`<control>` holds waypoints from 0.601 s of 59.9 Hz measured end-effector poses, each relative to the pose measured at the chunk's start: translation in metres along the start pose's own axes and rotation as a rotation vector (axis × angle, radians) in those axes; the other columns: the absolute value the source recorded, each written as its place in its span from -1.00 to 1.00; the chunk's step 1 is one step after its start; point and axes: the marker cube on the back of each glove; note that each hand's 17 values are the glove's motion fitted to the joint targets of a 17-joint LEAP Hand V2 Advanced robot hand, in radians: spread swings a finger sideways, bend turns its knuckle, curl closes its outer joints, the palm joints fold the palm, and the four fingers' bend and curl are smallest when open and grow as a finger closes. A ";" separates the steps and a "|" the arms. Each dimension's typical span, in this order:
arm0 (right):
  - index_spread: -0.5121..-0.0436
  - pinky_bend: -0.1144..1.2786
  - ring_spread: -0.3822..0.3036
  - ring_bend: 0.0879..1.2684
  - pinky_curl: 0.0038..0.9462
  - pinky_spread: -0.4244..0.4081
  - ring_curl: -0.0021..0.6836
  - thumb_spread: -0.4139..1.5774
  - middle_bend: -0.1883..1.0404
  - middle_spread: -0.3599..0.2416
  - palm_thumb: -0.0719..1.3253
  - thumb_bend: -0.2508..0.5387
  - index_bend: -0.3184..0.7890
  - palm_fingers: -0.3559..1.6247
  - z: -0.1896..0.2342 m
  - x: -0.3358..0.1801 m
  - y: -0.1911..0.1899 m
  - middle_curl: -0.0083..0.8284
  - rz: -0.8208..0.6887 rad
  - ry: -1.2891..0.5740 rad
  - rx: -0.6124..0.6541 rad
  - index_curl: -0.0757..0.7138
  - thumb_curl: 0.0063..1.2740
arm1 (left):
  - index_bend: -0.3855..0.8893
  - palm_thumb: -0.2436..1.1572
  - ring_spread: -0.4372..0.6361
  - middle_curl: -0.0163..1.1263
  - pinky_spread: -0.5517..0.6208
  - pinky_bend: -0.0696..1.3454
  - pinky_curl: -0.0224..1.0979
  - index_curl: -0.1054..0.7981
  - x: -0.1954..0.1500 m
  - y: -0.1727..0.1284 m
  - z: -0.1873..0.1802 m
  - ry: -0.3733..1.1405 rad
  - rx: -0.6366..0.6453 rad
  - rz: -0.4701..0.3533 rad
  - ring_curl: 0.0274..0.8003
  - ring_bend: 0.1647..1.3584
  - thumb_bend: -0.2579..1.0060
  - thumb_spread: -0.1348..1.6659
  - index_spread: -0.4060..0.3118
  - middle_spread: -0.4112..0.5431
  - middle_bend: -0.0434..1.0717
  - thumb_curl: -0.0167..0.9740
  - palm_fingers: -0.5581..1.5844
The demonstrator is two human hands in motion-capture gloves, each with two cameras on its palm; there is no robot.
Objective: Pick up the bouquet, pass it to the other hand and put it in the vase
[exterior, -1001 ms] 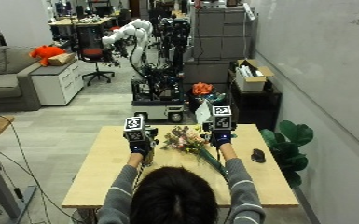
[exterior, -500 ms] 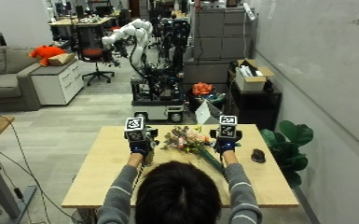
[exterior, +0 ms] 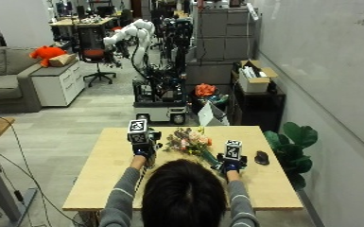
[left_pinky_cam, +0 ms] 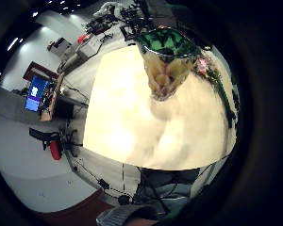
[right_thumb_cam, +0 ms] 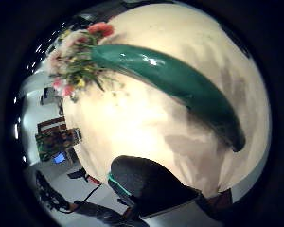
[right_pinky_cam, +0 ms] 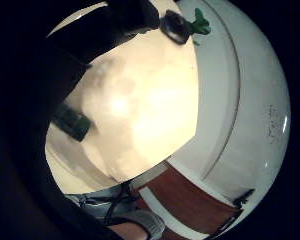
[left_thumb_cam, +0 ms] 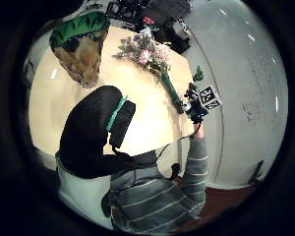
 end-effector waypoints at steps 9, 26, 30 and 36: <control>0.15 0.50 0.83 -0.14 -0.21 0.79 -0.13 0.27 -0.41 0.87 -0.73 -0.45 -0.30 -0.71 0.021 -0.001 -0.022 -0.34 -0.048 -0.038 0.043 -0.61 -0.51 | -0.08 -0.20 0.39 -0.40 0.55 -0.66 -0.50 0.24 -0.001 0.009 -0.001 -0.028 -0.043 -0.015 -0.38 -0.68 -0.62 0.40 -0.13 0.10 -0.61 -0.36 -0.14; 0.13 0.40 0.53 -0.14 -0.29 0.63 -0.16 0.28 -0.23 0.51 -0.59 -0.41 -0.09 -0.39 0.035 -0.006 -0.015 -0.22 -0.067 0.092 -0.005 -0.48 -0.48 | -0.09 -0.20 0.39 -0.39 0.55 -0.66 -0.50 0.24 -0.002 0.007 0.005 0.003 -0.040 -0.010 -0.37 -0.69 -0.62 0.40 -0.13 0.10 -0.61 -0.36 -0.14; 0.06 0.29 0.27 -0.15 -0.33 0.44 -0.17 0.29 -0.21 0.36 -0.53 -0.40 -0.08 -0.23 0.033 -0.004 -0.011 -0.19 -0.014 0.126 -0.002 -0.38 -0.48 | -0.09 -0.20 0.39 -0.39 0.55 -0.66 -0.50 0.24 -0.001 0.008 0.005 0.018 -0.040 -0.007 -0.37 -0.69 -0.62 0.40 -0.13 0.10 -0.61 -0.36 -0.14; -0.09 0.27 -0.18 -0.08 -0.33 -0.04 -0.10 0.32 -0.12 0.06 -0.43 -0.38 -0.24 0.10 0.030 -0.002 -0.011 -0.10 0.066 0.217 -0.046 -0.35 -0.47 | -0.09 -0.20 0.39 -0.39 0.55 -0.66 -0.50 0.25 -0.003 0.012 0.004 0.008 -0.057 -0.014 -0.37 -0.69 -0.62 0.40 -0.13 0.10 -0.61 -0.36 -0.14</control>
